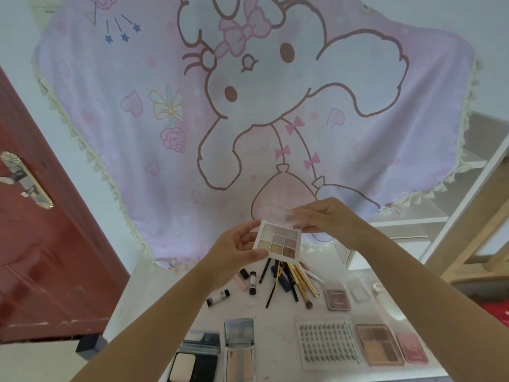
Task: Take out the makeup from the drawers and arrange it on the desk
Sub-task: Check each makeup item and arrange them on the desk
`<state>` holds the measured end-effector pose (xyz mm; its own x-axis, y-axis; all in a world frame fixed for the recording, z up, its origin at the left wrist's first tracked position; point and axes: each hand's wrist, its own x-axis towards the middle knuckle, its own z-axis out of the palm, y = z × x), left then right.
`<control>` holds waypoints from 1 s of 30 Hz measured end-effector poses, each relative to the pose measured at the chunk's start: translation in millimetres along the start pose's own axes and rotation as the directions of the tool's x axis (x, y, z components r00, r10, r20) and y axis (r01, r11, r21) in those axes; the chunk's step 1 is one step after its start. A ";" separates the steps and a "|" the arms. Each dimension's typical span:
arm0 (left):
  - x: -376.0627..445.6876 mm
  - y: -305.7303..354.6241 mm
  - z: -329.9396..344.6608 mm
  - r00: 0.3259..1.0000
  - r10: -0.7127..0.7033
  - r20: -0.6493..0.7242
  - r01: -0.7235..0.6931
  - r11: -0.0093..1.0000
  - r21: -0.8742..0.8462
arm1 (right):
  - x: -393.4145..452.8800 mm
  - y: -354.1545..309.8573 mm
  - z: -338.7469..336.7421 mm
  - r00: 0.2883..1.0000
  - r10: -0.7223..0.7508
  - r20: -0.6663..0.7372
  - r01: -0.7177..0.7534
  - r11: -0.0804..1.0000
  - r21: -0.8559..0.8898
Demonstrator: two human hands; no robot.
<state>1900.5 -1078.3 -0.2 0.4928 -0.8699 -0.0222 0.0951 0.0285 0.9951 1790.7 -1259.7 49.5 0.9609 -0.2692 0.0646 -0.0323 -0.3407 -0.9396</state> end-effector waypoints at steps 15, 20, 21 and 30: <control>-66.2 -178.4 34.2 0.821 -0.523 -0.226 0.570 0.772 0.281 | -41.3 193.3 106.9 0.715 0.695 0.084 -0.698 0.716 0.010; -73.5 -214.4 47.0 0.736 -0.590 -0.333 0.674 0.685 0.276 | -43.2 223.4 124.1 0.720 0.691 0.059 -0.667 0.713 -0.214; -72.8 -218.7 49.0 0.724 -0.591 -0.355 0.686 0.670 0.284 | -41.8 226.3 124.3 0.731 0.679 0.062 -0.640 0.715 -0.281; -51.9 -232.5 58.1 0.741 -0.536 -0.405 0.660 0.470 0.586 | -24.7 240.1 124.8 0.746 0.666 0.026 -0.641 0.727 -0.247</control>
<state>1802.6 -1068.3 -224.8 0.6641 -0.4604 -0.5891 -0.1371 -0.8495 0.5094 1793.5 -1222.4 -219.7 0.7021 -0.4039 -0.5864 -0.7070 -0.2974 -0.6417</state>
